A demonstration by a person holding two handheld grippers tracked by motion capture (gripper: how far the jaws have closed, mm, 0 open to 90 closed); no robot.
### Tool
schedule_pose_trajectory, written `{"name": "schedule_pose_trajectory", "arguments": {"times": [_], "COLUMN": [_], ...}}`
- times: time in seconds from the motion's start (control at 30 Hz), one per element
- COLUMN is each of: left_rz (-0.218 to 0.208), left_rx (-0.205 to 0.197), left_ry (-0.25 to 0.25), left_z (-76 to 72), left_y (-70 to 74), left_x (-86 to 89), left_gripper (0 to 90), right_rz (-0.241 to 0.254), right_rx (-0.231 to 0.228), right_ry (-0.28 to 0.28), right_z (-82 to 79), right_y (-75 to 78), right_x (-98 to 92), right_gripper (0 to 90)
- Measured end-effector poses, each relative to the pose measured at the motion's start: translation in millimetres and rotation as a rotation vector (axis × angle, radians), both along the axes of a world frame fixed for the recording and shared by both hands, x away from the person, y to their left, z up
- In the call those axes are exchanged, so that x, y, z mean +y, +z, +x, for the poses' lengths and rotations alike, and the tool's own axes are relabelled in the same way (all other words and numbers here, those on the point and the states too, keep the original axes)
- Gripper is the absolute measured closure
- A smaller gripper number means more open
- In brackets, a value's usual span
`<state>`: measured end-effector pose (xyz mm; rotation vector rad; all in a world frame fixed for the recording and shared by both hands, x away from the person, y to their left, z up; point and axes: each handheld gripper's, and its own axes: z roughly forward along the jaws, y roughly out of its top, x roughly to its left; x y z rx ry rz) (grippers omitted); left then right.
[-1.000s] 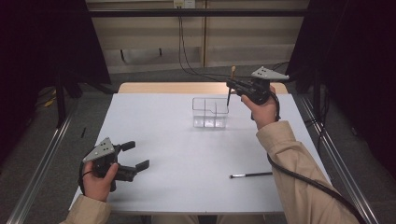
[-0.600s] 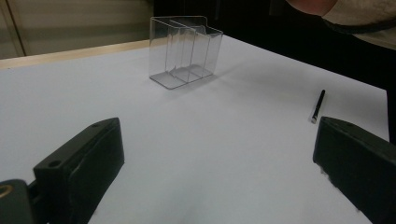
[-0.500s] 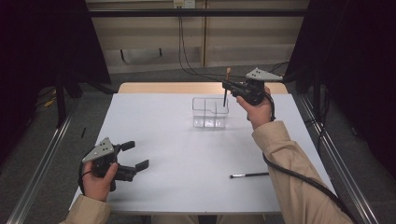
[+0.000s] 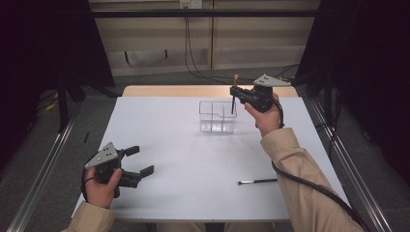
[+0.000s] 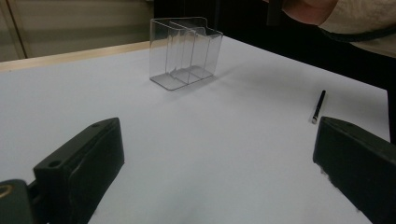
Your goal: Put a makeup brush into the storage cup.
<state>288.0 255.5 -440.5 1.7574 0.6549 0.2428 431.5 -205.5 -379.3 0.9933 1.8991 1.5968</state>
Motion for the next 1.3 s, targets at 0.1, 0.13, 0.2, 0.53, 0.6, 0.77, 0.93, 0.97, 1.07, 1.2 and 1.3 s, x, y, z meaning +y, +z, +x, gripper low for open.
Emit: {"name": "schedule_pose_trajectory", "arguments": {"times": [0.1, 0.13, 0.2, 0.53, 0.6, 0.77, 0.93, 0.97, 1.07, 1.2, 1.3], "left_rz": [0.002, 0.002, 0.002, 0.006, 0.002, 0.004, 0.004, 0.004, 0.006, 0.007, 0.004], "left_rx": [-0.004, -0.005, -0.003, -0.003, -0.003, -0.002, -0.002, -0.001, -0.002, -0.002, -0.001], "left_ry": [0.000, 0.000, -0.001, 0.000, 0.000, -0.001, -0.001, -0.001, -0.003, -0.001, 0.000], "left_z": [0.0, 0.0, -0.1, 0.1, 0.0, -0.1, -0.1, -0.1, 0.1, 0.3, 0.2], "left_y": [0.7, 0.8, 0.7, 0.0, 0.2, 0.3, 0.3, 0.4, 0.3, 0.0, 0.1], "left_x": [0.3, 0.4, 0.2, 0.1, -0.2, -0.5, -0.6, -0.6, -0.7, -0.7, -1.0], "left_gripper": [2.0, 2.0, 2.0, 2.1, 2.1, 2.1, 2.1, 2.1, 2.1, 2.1, 2.1], "right_rz": [0.000, 0.004, -0.002, 0.000, 0.001, -0.001, 0.005, 0.009, 0.002, -0.003, -0.009], "right_rx": [0.008, 0.008, 0.009, 0.021, 0.021, 0.024, 0.030, 0.032, 0.033, 0.036, 0.042], "right_ry": [-0.002, 0.001, 0.002, -0.005, -0.006, -0.007, -0.008, -0.006, -0.008, -0.004, 0.001], "right_z": [-0.5, -0.5, -0.8, -0.8, -0.8, -1.4, -1.8, -1.7, -2.2, -2.6, -3.5], "right_y": [-2.2, -3.0, -4.0, -10.3, -11.3, -13.5, -15.9, -16.9, -19.2, -21.4, -22.5], "right_x": [-0.5, -0.6, -0.5, -1.7, -1.9, -2.4, -3.7, -3.6, -3.3, -2.9, -2.0], "right_gripper": [84.1, 84.1, 84.1, 84.1, 84.1, 84.1, 84.0, 84.1, 84.0, 84.0, 84.0]}}
